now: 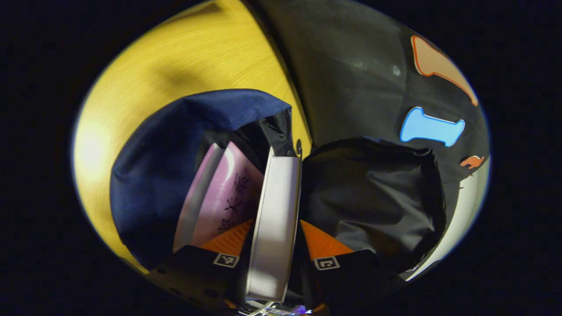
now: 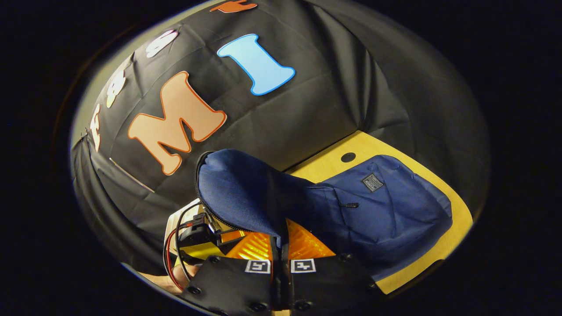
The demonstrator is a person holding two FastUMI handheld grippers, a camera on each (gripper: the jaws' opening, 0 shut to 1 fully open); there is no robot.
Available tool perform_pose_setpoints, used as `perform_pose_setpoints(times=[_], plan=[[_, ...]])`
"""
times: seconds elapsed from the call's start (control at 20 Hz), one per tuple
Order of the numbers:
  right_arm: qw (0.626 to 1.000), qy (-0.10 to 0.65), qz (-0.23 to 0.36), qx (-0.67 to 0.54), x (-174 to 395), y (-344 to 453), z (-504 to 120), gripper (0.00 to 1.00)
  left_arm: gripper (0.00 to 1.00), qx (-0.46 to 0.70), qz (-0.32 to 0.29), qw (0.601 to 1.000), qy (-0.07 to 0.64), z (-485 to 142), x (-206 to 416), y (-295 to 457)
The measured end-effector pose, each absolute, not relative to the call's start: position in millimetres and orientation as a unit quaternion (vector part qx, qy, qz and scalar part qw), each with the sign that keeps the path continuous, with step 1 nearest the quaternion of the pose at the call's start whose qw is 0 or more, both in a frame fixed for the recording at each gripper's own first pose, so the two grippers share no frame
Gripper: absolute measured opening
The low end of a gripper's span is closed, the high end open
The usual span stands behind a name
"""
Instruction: Open the schoolbag, grab two books from the bookshelf and put them into the schoolbag.
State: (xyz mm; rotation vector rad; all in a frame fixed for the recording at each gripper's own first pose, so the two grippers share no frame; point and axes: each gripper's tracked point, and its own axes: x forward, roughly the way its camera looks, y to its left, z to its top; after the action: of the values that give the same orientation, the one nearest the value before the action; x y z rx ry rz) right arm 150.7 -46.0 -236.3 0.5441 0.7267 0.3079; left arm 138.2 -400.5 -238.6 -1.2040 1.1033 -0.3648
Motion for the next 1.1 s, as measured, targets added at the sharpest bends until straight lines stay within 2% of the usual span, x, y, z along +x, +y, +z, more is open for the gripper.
perform_pose_setpoints(times=[0.05,0.1,0.15,0.2,0.25,0.3,0.35,0.4,0.65,1.1], plan=[[0.887,0.350,0.147,0.262,151,-46,-237,0.03,0.46,-0.525,-0.162,0.670,0.499,-242,134,-400],[0.886,0.351,0.147,0.264,150,-46,-238,0.04,0.65,-0.522,-0.162,0.673,0.499,-241,135,-400],[0.887,0.351,0.146,0.264,151,-47,-238,0.04,0.72,-0.515,-0.165,0.680,0.495,-238,137,-401],[0.887,0.351,0.146,0.264,150,-48,-238,0.03,0.70,-0.502,-0.173,0.689,0.494,-234,136,-400],[0.886,0.352,0.146,0.263,149,-48,-238,0.03,0.76,-0.483,-0.180,0.700,0.495,-229,134,-399],[0.886,0.352,0.147,0.262,149,-48,-238,0.03,0.87,-0.459,-0.186,0.710,0.501,-228,133,-399],[0.886,0.353,0.147,0.261,149,-49,-238,0.03,0.87,-0.432,-0.193,0.720,0.508,-227,129,-396],[0.886,0.354,0.147,0.261,149,-48,-239,0.03,0.95,-0.405,-0.201,0.730,0.513,-226,126,-394],[0.886,0.357,0.145,0.256,146,-48,-240,0.03,0.95,-0.288,-0.214,0.792,0.493,-201,127,-369],[0.884,0.372,0.151,0.238,137,-41,-248,0.03,0.95,-0.161,-0.182,0.888,0.392,-157,152,-285]])
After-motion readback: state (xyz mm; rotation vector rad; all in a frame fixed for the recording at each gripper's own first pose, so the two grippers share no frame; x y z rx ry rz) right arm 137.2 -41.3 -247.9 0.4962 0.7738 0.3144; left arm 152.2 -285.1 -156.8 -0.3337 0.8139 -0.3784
